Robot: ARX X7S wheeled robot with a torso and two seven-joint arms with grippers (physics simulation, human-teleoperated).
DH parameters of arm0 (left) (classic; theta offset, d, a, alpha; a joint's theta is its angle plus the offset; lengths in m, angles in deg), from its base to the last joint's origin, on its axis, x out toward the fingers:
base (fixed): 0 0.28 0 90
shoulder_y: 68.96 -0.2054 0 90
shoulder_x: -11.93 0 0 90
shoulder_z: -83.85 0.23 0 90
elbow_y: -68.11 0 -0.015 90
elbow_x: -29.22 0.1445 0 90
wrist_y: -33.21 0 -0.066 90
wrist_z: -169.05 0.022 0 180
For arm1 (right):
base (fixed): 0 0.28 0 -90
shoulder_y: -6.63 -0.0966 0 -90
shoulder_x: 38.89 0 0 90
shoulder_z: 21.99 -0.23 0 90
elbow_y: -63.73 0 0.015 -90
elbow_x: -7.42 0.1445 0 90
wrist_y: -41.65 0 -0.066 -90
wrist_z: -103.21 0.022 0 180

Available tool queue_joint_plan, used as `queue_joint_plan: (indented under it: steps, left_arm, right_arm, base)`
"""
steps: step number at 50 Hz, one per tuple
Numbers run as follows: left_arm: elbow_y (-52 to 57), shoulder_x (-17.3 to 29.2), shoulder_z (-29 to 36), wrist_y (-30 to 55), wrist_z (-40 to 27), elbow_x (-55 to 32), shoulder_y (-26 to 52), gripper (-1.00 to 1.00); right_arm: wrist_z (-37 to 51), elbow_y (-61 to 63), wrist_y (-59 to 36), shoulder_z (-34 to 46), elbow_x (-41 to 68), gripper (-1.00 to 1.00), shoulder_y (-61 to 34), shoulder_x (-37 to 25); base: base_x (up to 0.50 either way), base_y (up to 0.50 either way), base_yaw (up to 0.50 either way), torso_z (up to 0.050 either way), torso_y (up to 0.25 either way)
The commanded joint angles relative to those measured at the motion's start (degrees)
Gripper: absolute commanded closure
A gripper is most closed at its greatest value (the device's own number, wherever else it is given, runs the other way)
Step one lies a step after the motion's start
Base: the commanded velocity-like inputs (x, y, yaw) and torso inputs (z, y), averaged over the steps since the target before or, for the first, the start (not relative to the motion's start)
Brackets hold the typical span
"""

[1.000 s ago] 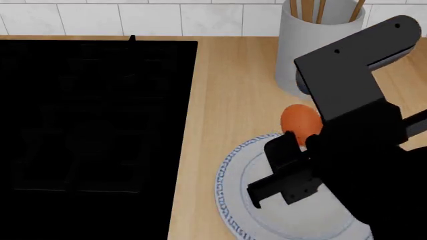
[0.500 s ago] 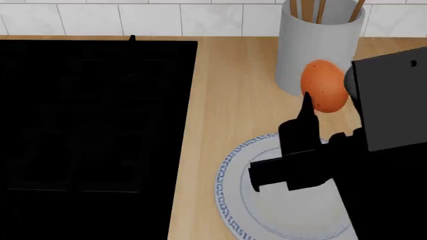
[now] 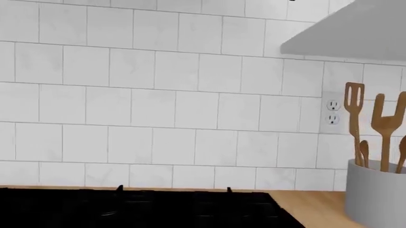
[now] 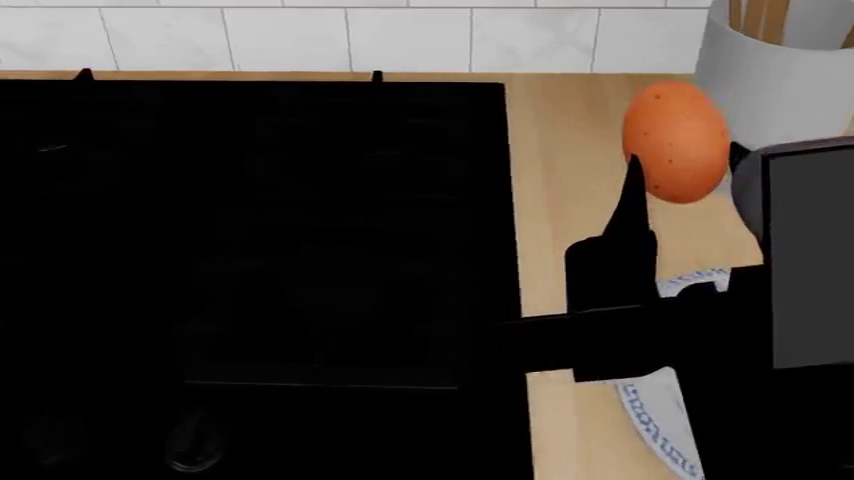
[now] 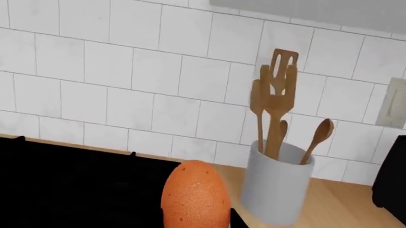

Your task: Pick the egg from the plate and place it in the pan.

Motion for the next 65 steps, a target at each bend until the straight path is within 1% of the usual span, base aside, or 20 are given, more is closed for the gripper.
queue_joint_plan:
  steps: [1, 6, 10, 15, 18, 31, 38, 51, 56, 58, 61, 65]
  left_arm:
    - [0.0, -0.5, -0.6, 0.4, 0.0, -0.5, 0.2, -1.00]
    - [0.0, -0.3, -0.4, -0.1, 0.0, -0.5, 0.0, -1.00]
    - [0.0, 1.6, 0.8, -1.5, 0.0, -0.4, 1.8, -1.00]
    - [0.0, 0.0, -0.8, 0.4, 0.0, -0.8, 0.7, -1.00]
    - [0.0, 0.5, -0.5, -0.2, 0.0, -0.7, 0.8, -1.00]
    - [0.0, -0.2, -1.2, 0.8, 0.0, -1.1, 0.5, -1.00]
    - [0.0, -0.1, -0.6, 0.5, 0.0, -0.7, 0.6, -1.00]
    - [0.0, -0.2, 0.1, 0.1, 0.0, -0.3, 0.7, -1.00]
    - [0.0, 0.6, 0.3, -0.4, 0.0, -0.2, 0.7, -1.00]
    - [0.0, 1.6, 0.7, -1.2, 0.0, 0.0, 0.7, -1.00]
    - [0.0, 3.7, 3.1, -2.8, 0.0, 1.4, 0.9, -1.00]
    - [0.0, 4.9, 3.9, -4.0, 0.0, 2.0, 0.8, -1.00]
  right_arm:
    - [0.8, 1.2, 0.4, -0.8, -1.8, 1.00, 0.6, 0.0]
    - [1.0, 1.5, 0.5, -1.3, -1.3, 1.00, 0.2, -0.5]
    - [2.0, 2.3, -0.5, -2.3, 0.3, 1.00, -1.5, -0.2]
    - [2.9, 3.1, -1.2, -2.6, 0.4, 1.00, -2.0, -0.1]
    - [3.3, 3.8, -1.2, -2.8, 0.7, 1.00, -2.1, -0.2]
    - [3.1, 3.8, -0.3, -2.6, -0.7, 1.00, -0.3, 0.4]
    - [2.7, 3.6, 0.3, -2.4, -1.6, 1.00, 0.9, 0.1]
    - [2.6, 3.2, 0.0, -3.1, -0.9, 1.00, 0.4, 0.5]
    - [2.4, 3.1, 0.9, -2.9, -1.8, 1.00, 1.7, 0.4]
    - [2.5, 3.3, 0.8, -2.9, -1.8, 1.00, 1.7, 0.5]
    - [2.4, 3.3, 0.9, -3.0, -1.8, 1.00, 1.8, 0.5]
    - [2.6, 3.4, 1.2, -3.0, -2.2, 1.00, 2.2, 0.7]
  base:
    - [0.00, 0.50, 0.00, 0.000, 0.000]
    - [0.00, 0.50, 0.00, 0.000, 0.000]
    - [0.00, 0.50, 0.00, 0.000, 0.000]
    - [0.00, 0.50, 0.00, 0.000, 0.000]
    - [0.00, 0.50, 0.00, 0.000, 0.000]
    - [0.00, 0.50, 0.00, 0.000, 0.000]
    - [0.00, 0.50, 0.00, 0.000, 0.000]
    - [0.00, 0.50, 0.00, 0.000, 0.000]
    - [0.00, 0.50, 0.00, 0.000, 0.000]
    - [0.00, 0.50, 0.00, 0.000, 0.000]
    - [0.00, 0.50, 0.00, 0.000, 0.000]
    - [0.00, 0.50, 0.00, 0.000, 0.000]
